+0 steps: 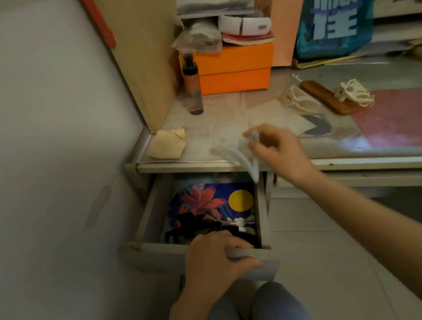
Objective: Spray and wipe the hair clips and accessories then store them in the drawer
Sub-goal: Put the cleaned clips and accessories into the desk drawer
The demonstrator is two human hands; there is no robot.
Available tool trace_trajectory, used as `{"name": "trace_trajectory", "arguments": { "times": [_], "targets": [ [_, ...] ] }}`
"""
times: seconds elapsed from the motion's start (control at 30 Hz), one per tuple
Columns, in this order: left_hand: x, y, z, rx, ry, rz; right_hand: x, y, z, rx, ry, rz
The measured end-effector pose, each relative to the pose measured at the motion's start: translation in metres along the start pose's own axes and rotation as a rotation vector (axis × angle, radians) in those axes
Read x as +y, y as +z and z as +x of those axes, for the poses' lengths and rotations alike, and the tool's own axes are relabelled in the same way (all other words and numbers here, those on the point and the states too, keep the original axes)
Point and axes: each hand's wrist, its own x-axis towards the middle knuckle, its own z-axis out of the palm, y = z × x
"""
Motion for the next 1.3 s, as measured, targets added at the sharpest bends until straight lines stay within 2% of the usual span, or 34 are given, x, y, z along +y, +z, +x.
{"name": "trace_trajectory", "arguments": {
  "times": [0.1,0.33,0.53,0.7,0.83,1.0,1.13,1.3],
  "targets": [
    [-0.001,-0.002,-0.001,0.031,0.002,-0.078,-0.005,0.009,-0.036,-0.073,-0.091,-0.091],
    [-0.008,-0.01,-0.004,0.089,-0.021,-0.137,0.019,0.044,-0.063,-0.083,-0.18,-0.342],
    [-0.007,-0.01,-0.004,0.083,-0.044,-0.172,0.04,0.073,-0.055,-0.055,-0.084,-0.562],
    [-0.008,-0.011,-0.003,0.067,-0.059,-0.199,0.048,0.076,-0.059,-0.162,0.013,-0.734],
    [-0.007,-0.012,-0.003,0.064,-0.044,-0.184,0.049,0.071,-0.06,-0.232,0.021,-0.735],
    [-0.007,-0.012,-0.004,0.068,-0.06,-0.149,0.046,0.062,-0.063,-0.215,-0.017,-0.627],
    [-0.01,-0.009,-0.004,0.069,-0.051,-0.135,0.04,0.041,-0.063,-0.132,-0.146,-0.53],
    [-0.009,-0.01,-0.003,0.022,-0.037,-0.181,0.019,-0.011,-0.05,0.063,-0.235,-0.451]
  ]
}}
